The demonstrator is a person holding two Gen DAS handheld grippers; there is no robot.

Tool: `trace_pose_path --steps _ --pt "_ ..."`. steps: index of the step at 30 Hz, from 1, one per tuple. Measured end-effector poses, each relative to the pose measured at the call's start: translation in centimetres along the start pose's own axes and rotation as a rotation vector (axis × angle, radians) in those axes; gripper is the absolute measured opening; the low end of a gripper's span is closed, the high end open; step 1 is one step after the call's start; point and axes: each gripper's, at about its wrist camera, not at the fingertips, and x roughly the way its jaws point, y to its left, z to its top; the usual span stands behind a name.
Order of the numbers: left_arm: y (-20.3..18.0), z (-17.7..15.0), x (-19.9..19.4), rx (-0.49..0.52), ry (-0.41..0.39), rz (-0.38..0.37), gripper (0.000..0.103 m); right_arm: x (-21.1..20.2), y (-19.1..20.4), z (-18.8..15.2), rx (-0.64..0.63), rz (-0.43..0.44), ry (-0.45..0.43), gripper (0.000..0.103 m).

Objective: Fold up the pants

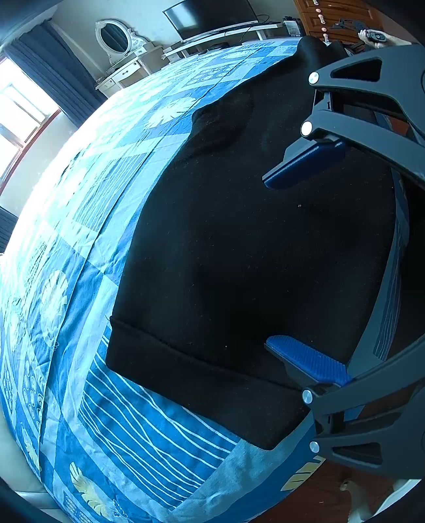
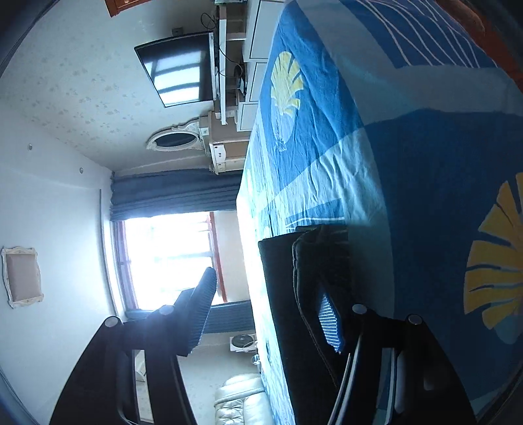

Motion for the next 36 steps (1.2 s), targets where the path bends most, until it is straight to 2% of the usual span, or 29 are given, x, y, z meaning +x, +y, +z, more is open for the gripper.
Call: trace_pose_path --steps 1,3,5,7,10,12,14,17,19,21,22,23,27,29,31,34,36 --pt "0.0 0.0 0.0 0.001 -0.001 0.002 0.091 0.1 -0.5 0.2 0.015 -0.047 0.002 0.059" --pt "-0.1 0.0 0.1 0.001 -0.002 0.005 0.092 0.0 -1.3 0.7 0.0 -0.13 0.0 0.051" --pt "-0.1 0.0 0.1 -0.001 -0.003 0.007 0.092 -0.2 -1.3 0.9 -0.055 -0.175 -0.006 0.022" --pt "-0.2 0.0 0.1 0.0 -0.002 0.01 0.092 -0.4 -0.6 0.8 -0.137 -0.206 0.013 0.008" --pt "-0.2 0.0 0.1 0.008 0.004 0.013 0.092 -0.5 1.7 0.7 -0.301 -0.257 0.027 0.008" --pt "-0.2 0.1 0.1 0.003 0.004 0.009 0.092 -0.4 2.2 1.1 -0.362 -0.3 0.028 0.008" --pt "-0.1 0.1 0.1 -0.002 0.001 0.005 0.092 0.0 0.7 1.6 -0.361 -0.35 0.051 0.008" --pt "-0.1 0.0 0.1 0.001 -0.005 0.005 0.092 -1.0 -1.3 2.3 -0.267 -0.262 0.062 0.008" --pt "-0.2 -0.1 0.1 0.016 -0.005 0.011 0.092 -2.1 -0.8 2.3 -0.255 -0.26 -0.004 0.012" --pt "-0.3 -0.2 0.1 0.025 -0.006 0.012 0.093 -4.3 0.3 2.3 -0.278 -0.296 -0.161 0.018" --pt "-0.3 -0.2 0.1 0.026 -0.008 0.013 0.093 -5.1 0.9 2.4 -0.288 -0.292 -0.209 0.022" --pt "-0.3 -0.3 0.1 0.025 -0.01 0.013 0.094 -5.4 1.4 2.2 -0.302 -0.277 -0.211 0.022" --pt "-0.3 -0.4 0.0 0.018 -0.018 0.009 0.094 -2.0 3.3 -0.3 -0.369 -0.256 0.012 0.022" --pt "-0.3 -0.4 0.0 0.015 -0.021 0.008 0.095 -0.6 2.8 -1.4 -0.359 -0.273 0.075 0.024" --pt "-0.4 -0.4 0.0 0.016 -0.022 0.008 0.095 0.8 2.0 -1.7 -0.337 -0.303 0.103 0.025" --pt "-0.4 -0.5 0.0 0.02 -0.02 0.006 0.095 1.8 1.3 -1.4 -0.314 -0.32 0.074 0.026" --pt "-0.4 -0.5 -0.1 0.021 -0.018 0.001 0.095 2.0 1.0 -1.3 -0.296 -0.29 0.057 0.035"
